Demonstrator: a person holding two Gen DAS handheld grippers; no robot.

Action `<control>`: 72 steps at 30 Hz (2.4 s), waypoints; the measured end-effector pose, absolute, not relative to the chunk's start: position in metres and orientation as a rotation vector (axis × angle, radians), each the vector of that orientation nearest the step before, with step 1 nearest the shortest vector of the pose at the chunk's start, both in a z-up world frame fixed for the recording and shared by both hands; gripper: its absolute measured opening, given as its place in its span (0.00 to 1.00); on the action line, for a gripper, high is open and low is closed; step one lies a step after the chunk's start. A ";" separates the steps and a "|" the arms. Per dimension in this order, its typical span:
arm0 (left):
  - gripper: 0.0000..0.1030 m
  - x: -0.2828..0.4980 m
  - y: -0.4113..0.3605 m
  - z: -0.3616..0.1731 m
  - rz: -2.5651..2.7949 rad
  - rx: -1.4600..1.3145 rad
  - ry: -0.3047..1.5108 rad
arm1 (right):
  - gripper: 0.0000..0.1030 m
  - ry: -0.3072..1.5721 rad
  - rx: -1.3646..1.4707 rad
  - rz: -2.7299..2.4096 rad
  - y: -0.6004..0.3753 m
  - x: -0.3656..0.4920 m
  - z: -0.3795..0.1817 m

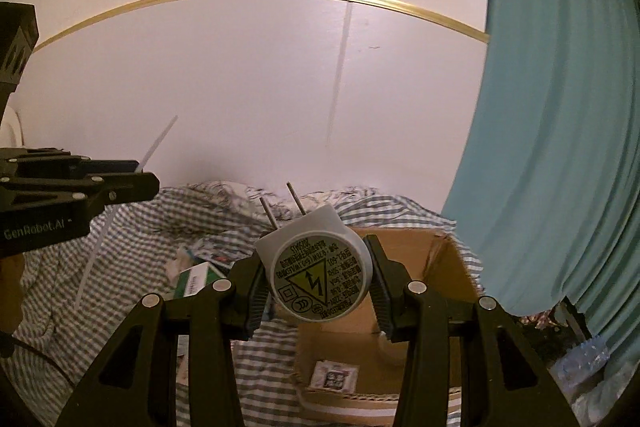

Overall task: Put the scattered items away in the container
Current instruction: 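Carry the comb and plug adapter into the cardboard box and release both, then withdraw both tools from the box toward the remaining items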

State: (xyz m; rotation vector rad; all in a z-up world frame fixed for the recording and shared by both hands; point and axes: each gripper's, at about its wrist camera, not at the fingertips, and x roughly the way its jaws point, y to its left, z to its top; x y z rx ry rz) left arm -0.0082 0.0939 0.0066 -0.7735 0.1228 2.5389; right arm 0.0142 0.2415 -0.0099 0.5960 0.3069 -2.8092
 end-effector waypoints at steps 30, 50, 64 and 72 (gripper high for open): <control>0.24 -0.076 0.233 -0.096 2.296 -0.954 0.207 | 0.42 0.237 0.816 -2.970 0.358 -0.067 -0.052; 0.29 -0.102 0.255 -0.130 2.228 -1.060 0.197 | 0.53 0.267 0.992 -2.961 0.370 -0.097 -0.084; 0.85 -0.069 0.208 -0.057 2.401 -0.815 0.168 | 0.61 0.232 0.839 -3.018 0.357 -0.069 -0.039; 1.00 -0.043 0.169 -0.015 2.481 -0.655 0.097 | 0.81 0.215 0.759 -3.038 0.343 -0.048 -0.008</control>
